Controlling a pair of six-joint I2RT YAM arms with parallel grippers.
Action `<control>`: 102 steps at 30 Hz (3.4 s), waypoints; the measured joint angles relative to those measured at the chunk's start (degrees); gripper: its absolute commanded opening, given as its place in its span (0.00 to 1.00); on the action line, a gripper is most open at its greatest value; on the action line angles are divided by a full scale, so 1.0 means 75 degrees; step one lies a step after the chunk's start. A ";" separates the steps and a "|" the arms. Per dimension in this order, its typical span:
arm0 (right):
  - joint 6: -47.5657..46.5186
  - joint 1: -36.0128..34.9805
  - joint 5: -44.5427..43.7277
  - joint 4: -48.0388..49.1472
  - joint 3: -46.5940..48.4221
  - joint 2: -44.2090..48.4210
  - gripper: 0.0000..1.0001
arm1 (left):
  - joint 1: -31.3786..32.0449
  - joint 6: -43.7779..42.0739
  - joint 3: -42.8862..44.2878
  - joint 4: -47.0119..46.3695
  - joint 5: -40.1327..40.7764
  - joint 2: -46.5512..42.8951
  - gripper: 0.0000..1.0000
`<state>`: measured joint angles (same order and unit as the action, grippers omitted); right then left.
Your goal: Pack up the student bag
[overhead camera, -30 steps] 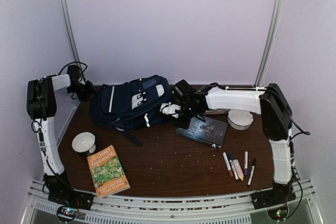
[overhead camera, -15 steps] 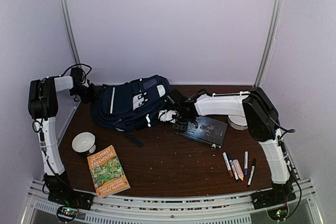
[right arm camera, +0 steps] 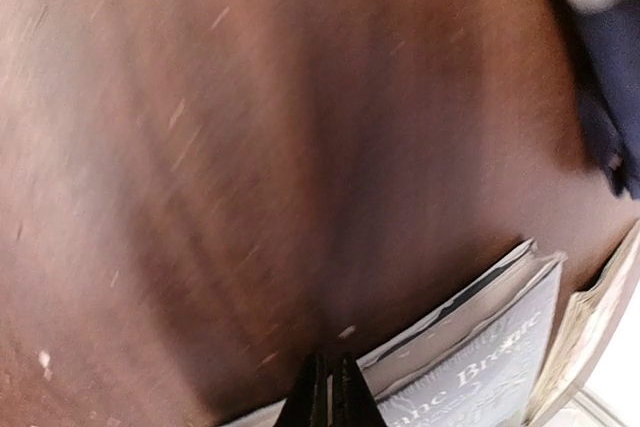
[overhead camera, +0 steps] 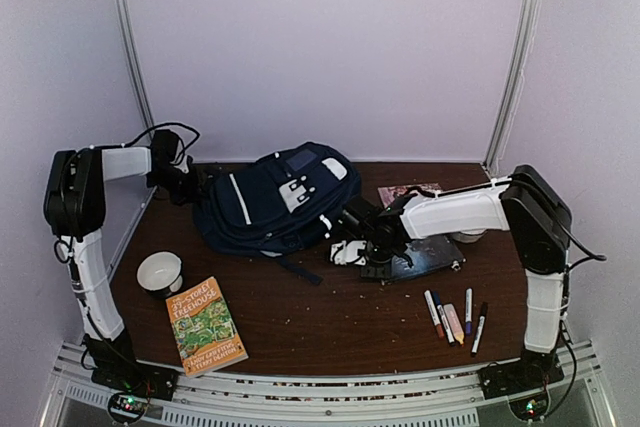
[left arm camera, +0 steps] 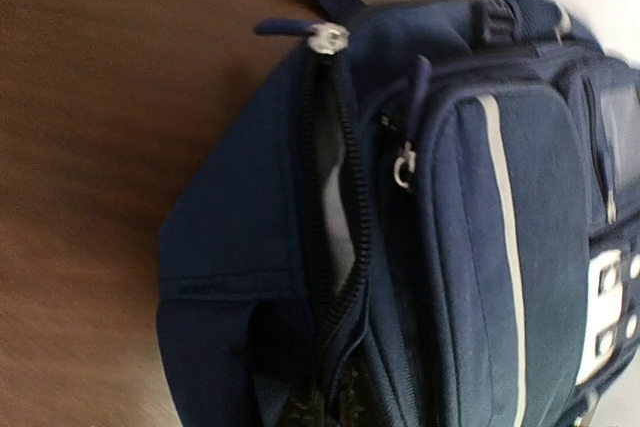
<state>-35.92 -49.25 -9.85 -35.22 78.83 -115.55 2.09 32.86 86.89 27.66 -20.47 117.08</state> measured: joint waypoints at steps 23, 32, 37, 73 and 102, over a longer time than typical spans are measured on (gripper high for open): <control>0.0676 0.0323 0.0662 -0.0501 -0.2777 0.4089 0.11 | 0.5112 0.1757 -0.4776 -0.0901 0.1754 -0.4150 0.29; 0.1419 0.2025 0.1696 -0.0533 -0.1687 0.3803 0.48 | 0.6065 0.0612 -0.4739 0.0233 0.2209 -0.6041 0.78; 0.2396 0.2795 0.2841 -0.0501 -0.0134 0.2795 0.67 | 0.5141 -0.0140 -0.3949 0.0440 0.2757 -0.6175 0.83; 0.5528 0.3083 0.5249 -0.2008 0.5549 -0.2681 0.81 | 0.1955 -0.0055 -0.2416 -0.0297 -0.0443 -0.1142 0.85; 0.4978 0.3086 0.5581 -0.2116 0.6706 -0.2850 0.83 | 0.4138 0.0026 -0.3144 0.1314 0.1483 -0.4185 0.86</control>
<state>1.41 -26.11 32.01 -51.09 129.12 -136.92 33.12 33.06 63.31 37.52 -9.34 85.69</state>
